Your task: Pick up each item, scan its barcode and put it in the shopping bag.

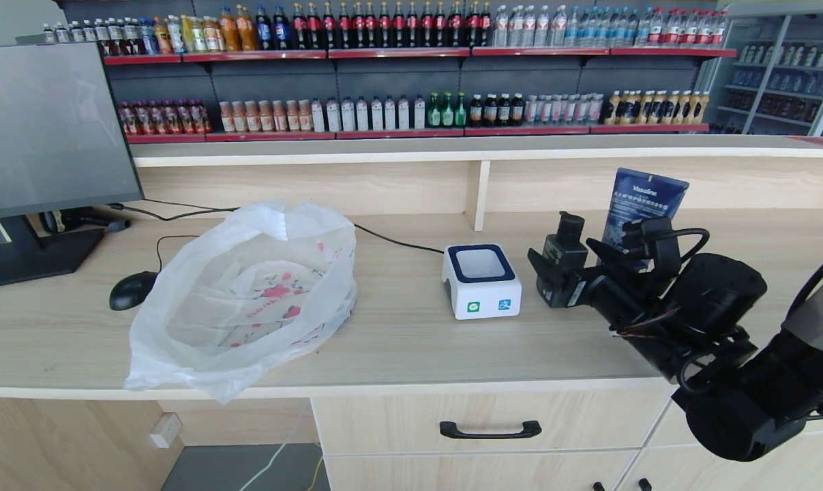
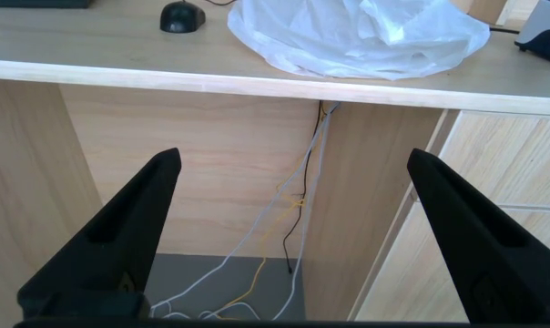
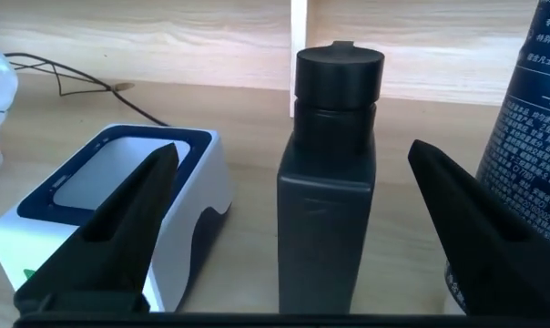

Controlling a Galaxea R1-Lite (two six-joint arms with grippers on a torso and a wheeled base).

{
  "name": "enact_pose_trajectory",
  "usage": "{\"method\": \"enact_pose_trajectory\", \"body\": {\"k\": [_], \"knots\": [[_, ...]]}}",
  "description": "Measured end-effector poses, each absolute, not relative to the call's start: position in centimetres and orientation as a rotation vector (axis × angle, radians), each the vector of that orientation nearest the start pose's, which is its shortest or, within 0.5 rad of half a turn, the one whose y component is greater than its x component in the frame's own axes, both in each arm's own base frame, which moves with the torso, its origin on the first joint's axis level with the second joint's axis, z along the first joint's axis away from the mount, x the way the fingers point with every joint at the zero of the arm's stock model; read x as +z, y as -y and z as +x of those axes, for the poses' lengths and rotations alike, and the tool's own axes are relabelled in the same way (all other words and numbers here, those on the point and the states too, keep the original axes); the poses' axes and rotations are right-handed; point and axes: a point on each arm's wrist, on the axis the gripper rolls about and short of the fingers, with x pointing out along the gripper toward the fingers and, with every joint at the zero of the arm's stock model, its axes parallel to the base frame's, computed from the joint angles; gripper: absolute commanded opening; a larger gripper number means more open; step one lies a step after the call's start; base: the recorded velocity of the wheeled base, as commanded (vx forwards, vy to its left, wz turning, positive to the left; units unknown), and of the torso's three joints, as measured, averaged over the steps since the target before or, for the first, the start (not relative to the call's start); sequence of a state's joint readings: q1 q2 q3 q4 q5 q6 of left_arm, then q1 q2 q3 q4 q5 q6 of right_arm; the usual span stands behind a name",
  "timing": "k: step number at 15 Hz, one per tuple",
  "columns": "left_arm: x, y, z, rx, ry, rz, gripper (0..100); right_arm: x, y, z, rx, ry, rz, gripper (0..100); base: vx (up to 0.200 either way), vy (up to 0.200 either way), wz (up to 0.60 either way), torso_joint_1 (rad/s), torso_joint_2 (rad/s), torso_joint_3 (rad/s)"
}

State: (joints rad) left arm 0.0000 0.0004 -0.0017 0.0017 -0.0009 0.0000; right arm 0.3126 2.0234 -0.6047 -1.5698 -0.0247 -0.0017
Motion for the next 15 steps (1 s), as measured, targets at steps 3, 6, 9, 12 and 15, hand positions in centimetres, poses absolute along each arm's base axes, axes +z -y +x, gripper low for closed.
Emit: {"method": "enact_pose_trajectory", "body": {"k": [3,6,9,12,15], "knots": [[7.6,0.0,-2.3,-0.001,0.0,0.0,100,11.6,-10.4,32.5,0.286,0.136,0.022,100,0.0,0.0,0.0,0.0,0.0,0.0],[7.6,0.0,-2.3,-0.001,0.0,0.0,100,11.0,-10.6,33.4,0.285,0.13,0.021,100,0.0,0.0,0.0,0.0,0.0,0.0],[7.6,0.0,-2.3,-0.001,0.0,0.0,100,10.6,-10.9,34.2,0.285,0.135,0.021,100,0.0,0.0,0.0,0.0,0.0,0.0],[7.6,0.0,-2.3,-0.001,0.0,0.0,100,10.2,-11.0,34.7,0.283,0.135,0.022,100,0.0,0.0,0.0,0.0,0.0,0.0],[7.6,0.0,-2.3,-0.002,0.0,0.0,100,10.1,-11.0,34.9,0.282,0.133,0.022,100,0.0,0.0,0.0,0.0,0.0,0.0]]}}
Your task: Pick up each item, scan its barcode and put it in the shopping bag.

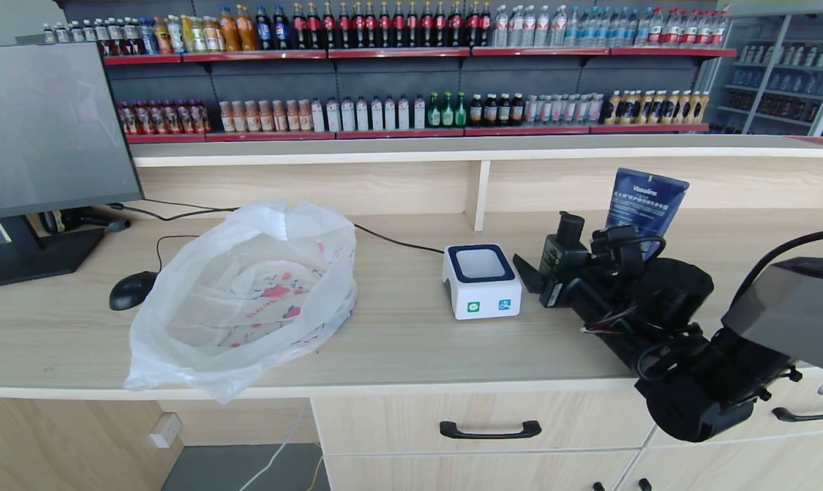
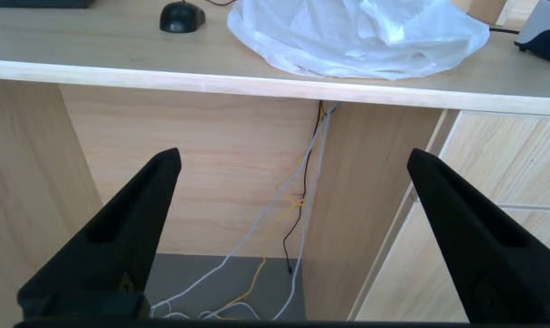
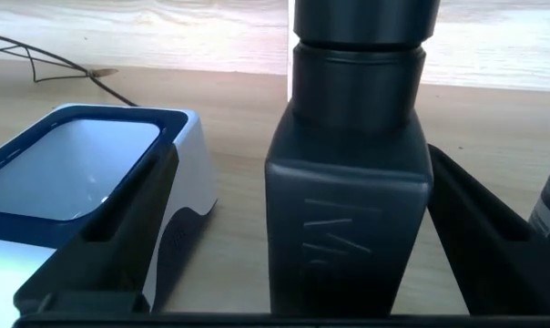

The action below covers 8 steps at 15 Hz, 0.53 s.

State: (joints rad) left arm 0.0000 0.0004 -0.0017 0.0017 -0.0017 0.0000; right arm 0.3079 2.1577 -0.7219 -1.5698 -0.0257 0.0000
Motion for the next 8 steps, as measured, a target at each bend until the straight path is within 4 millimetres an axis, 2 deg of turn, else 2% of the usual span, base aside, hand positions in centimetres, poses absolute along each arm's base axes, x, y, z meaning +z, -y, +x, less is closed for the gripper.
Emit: {"method": "enact_pose_trajectory", "body": {"k": [4,5,8], "knots": [[7.58,0.0,-2.29,-0.001,0.0,0.0,100,9.76,-10.58,35.24,0.267,0.127,0.02,100,0.0,0.0,0.0,0.0,0.0,0.0],[7.58,0.0,-2.29,-0.001,0.0,0.0,100,9.71,-10.48,35.31,0.264,0.127,0.019,0,0.0,0.0,0.0,0.0,0.0,0.0],[7.58,0.0,-2.29,-0.001,0.0,0.0,100,9.75,-10.42,35.38,0.261,0.129,0.02,0,0.0,0.0,0.0,0.0,0.0,0.0]]}}
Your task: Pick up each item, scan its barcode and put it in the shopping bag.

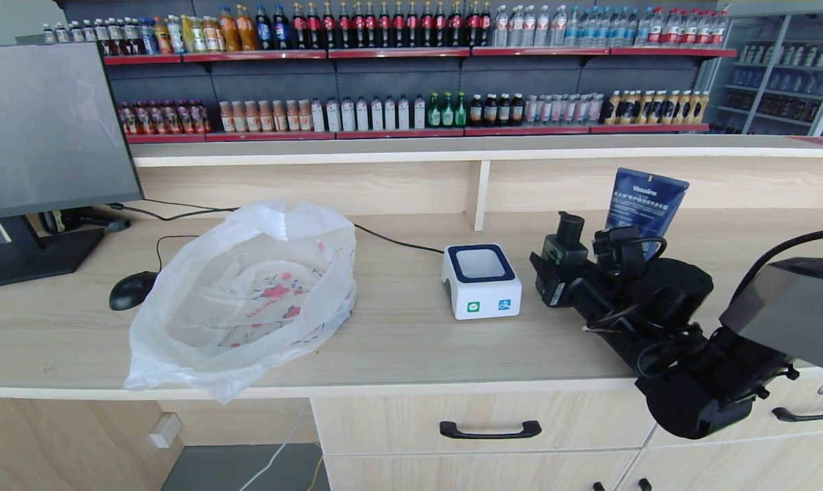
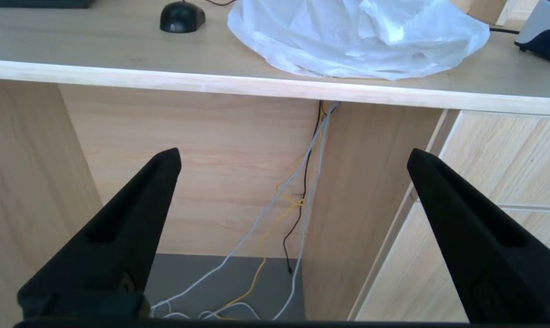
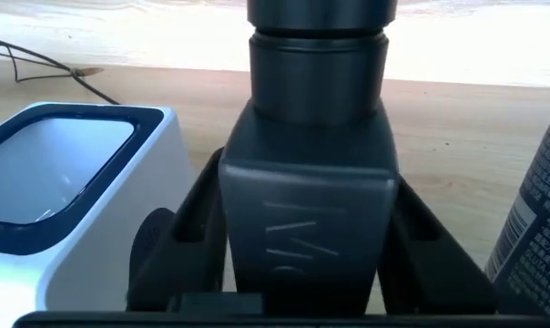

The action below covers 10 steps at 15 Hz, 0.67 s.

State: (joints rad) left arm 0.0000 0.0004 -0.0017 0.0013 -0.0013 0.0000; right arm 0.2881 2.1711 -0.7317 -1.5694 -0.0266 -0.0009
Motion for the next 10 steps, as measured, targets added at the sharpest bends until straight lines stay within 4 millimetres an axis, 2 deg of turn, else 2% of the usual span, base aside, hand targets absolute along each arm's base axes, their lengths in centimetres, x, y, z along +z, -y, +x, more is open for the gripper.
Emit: {"method": "enact_pose_trajectory", "body": {"k": [7,10], "knots": [[7.6,0.0,-2.3,-0.001,0.0,0.0,100,10.0,-10.4,35.2,0.262,0.13,0.022,0,0.0,0.0,0.0,0.0,0.0,0.0],[7.6,0.0,-2.3,-0.002,0.0,0.0,100,11.1,-10.4,34.6,0.268,0.156,0.047,0,0.0,0.0,0.0,0.0,0.0,0.0]]}}
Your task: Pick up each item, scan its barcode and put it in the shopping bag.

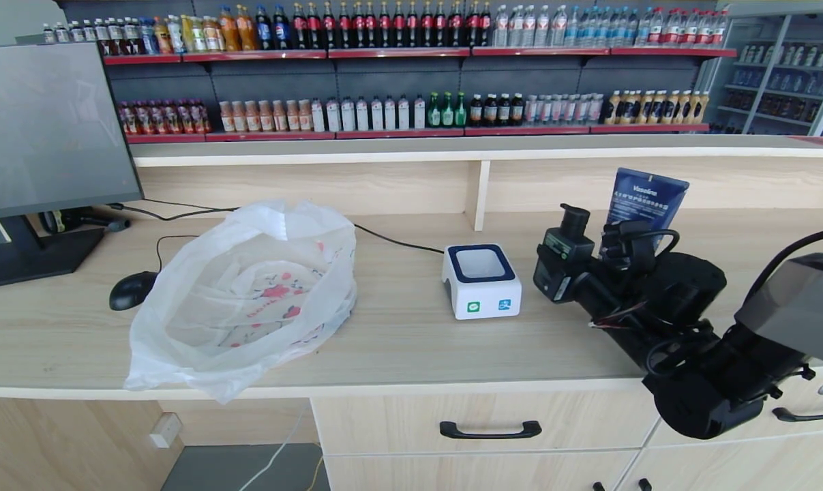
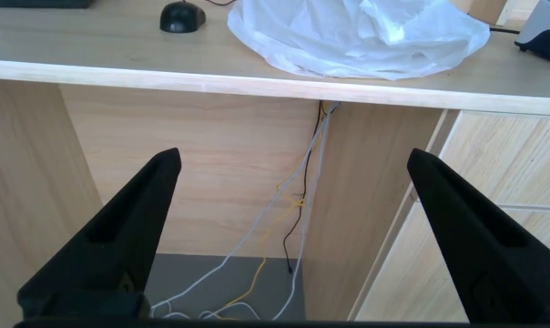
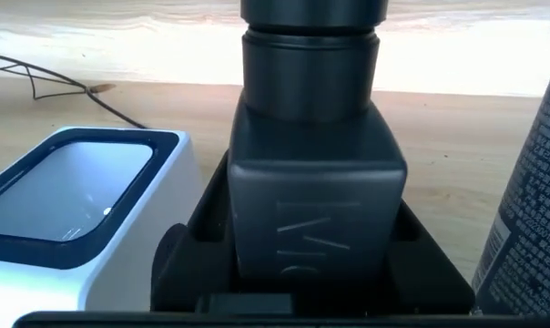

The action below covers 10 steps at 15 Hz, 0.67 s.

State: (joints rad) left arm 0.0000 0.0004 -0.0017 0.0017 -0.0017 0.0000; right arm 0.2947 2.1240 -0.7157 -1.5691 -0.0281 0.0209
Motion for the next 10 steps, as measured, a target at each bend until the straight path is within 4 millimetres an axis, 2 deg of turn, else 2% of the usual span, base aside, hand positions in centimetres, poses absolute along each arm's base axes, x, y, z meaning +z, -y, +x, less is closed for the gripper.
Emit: {"method": "enact_pose_trajectory", "body": {"k": [10], "knots": [[7.6,0.0,-2.3,-0.001,0.0,0.0,100,17.0,-9.9,29.5,0.295,0.285,0.085,0,0.0,0.0,0.0,0.0,0.0,0.0]]}}
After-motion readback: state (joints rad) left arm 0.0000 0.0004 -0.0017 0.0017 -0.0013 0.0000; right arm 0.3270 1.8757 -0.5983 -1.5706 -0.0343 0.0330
